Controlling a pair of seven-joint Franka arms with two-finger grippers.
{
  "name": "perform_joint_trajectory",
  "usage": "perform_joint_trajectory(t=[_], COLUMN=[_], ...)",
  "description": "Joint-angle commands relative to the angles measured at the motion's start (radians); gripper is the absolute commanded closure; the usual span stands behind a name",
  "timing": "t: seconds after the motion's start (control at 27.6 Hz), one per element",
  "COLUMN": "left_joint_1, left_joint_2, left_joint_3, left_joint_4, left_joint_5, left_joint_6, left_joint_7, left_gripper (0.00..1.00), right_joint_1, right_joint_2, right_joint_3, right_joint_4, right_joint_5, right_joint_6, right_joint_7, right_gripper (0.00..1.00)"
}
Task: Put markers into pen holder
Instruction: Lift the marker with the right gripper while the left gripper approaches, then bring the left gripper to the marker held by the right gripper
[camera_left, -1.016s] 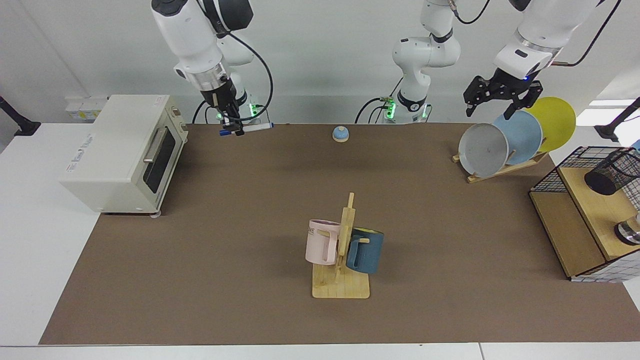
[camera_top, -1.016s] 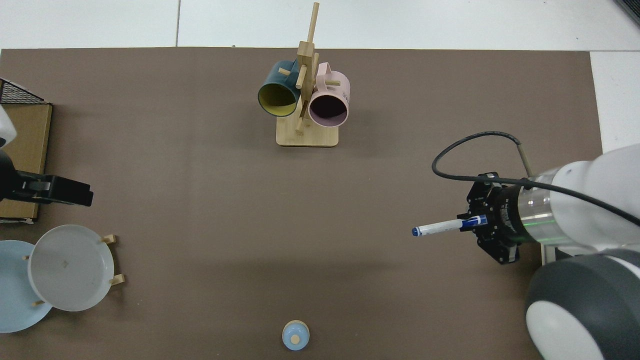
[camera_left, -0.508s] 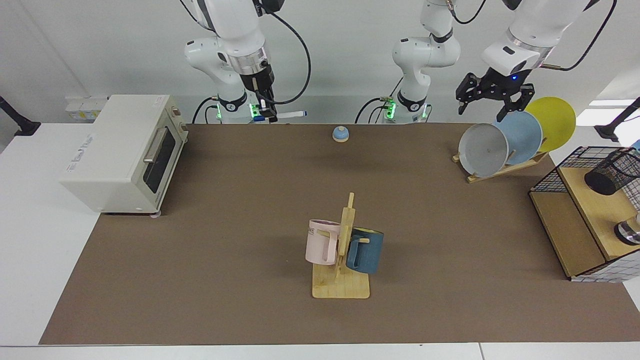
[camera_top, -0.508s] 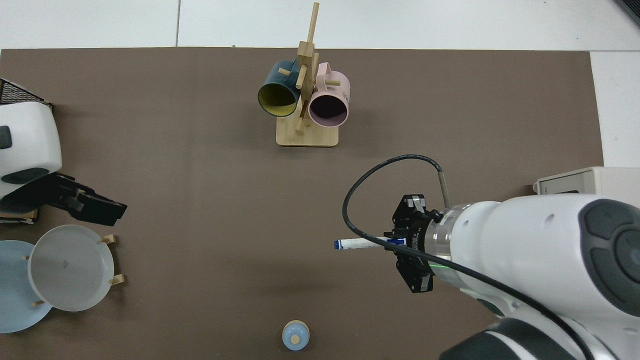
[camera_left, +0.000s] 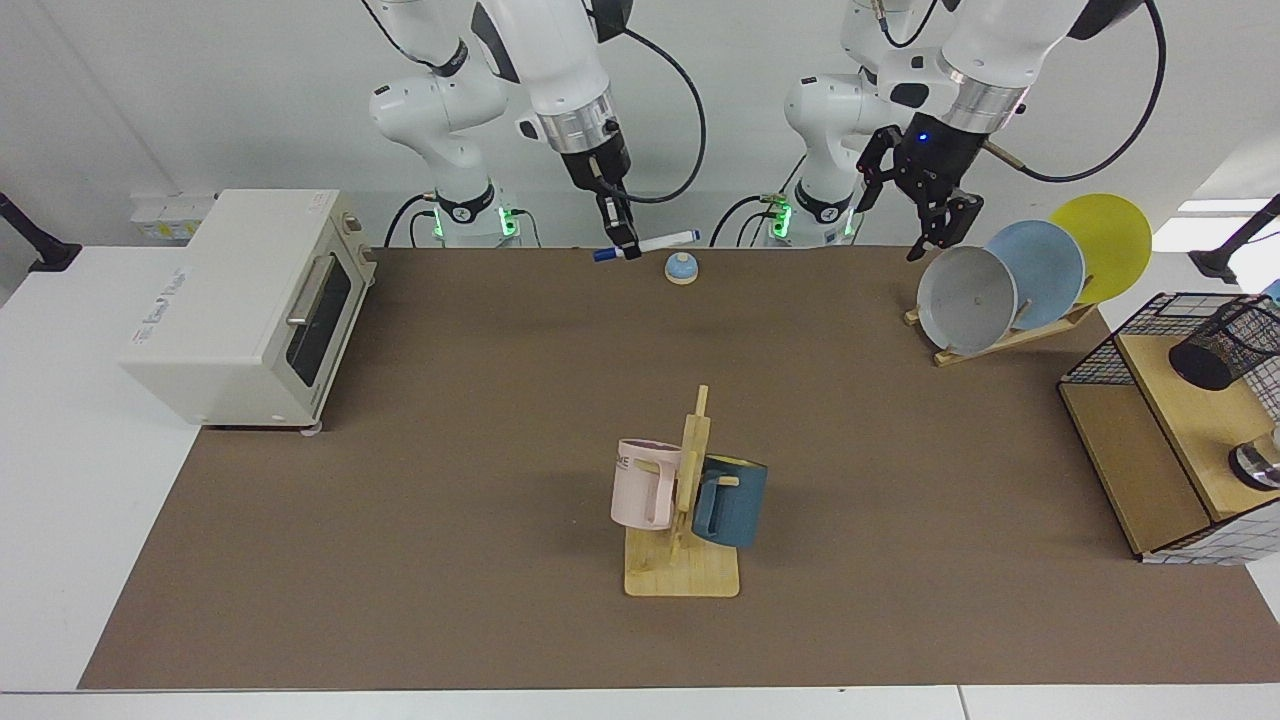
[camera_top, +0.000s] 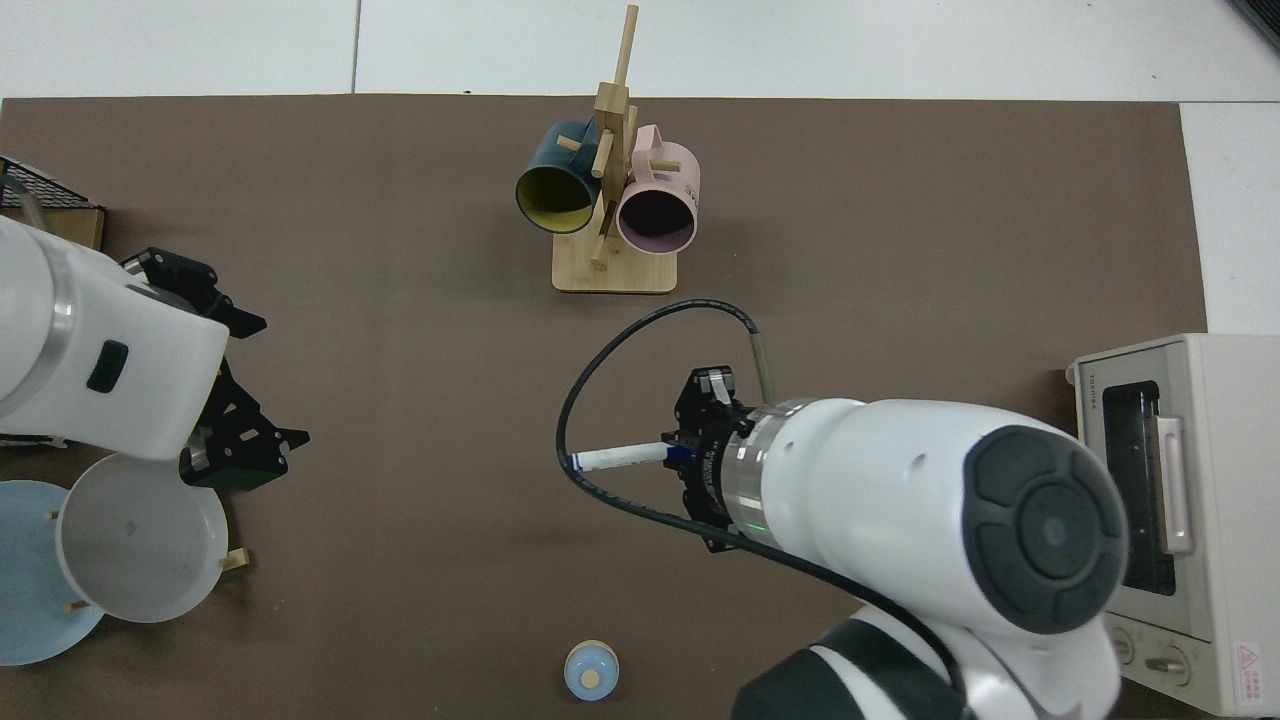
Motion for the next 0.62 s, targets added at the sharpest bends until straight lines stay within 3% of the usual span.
perform_joint_trajectory(t=[0.0,0.25,0.58], left_joint_1=[-0.001,-0.011,-0.08], left_joint_2=[-0.044,-0.062,-0.05], left_joint_3=[-0.031,-0.143,-0.157], left_joint_4=[-0.075,-0.135,-0.197], left_joint_5=[-0.05,-0.076,-0.083], left_joint_6=[0.042,0.126,0.22], left_joint_7=[0.089,0.081,0.072], left_gripper=[0.05,0.05,0.07], right_joint_1=[0.044,0.051,0.052], right_joint_2=[0.062,0.074,0.074], right_joint_3=[-0.005,-0.005,-0.005], right_joint_4=[0.034,0.035,0.039], right_joint_5=[0.017,0.013,0.014], right_joint_6=[0.05,0.056,0.055], right_joint_7=[0.012,0.003,-0.073], right_gripper=[1.0,1.0,1.0])
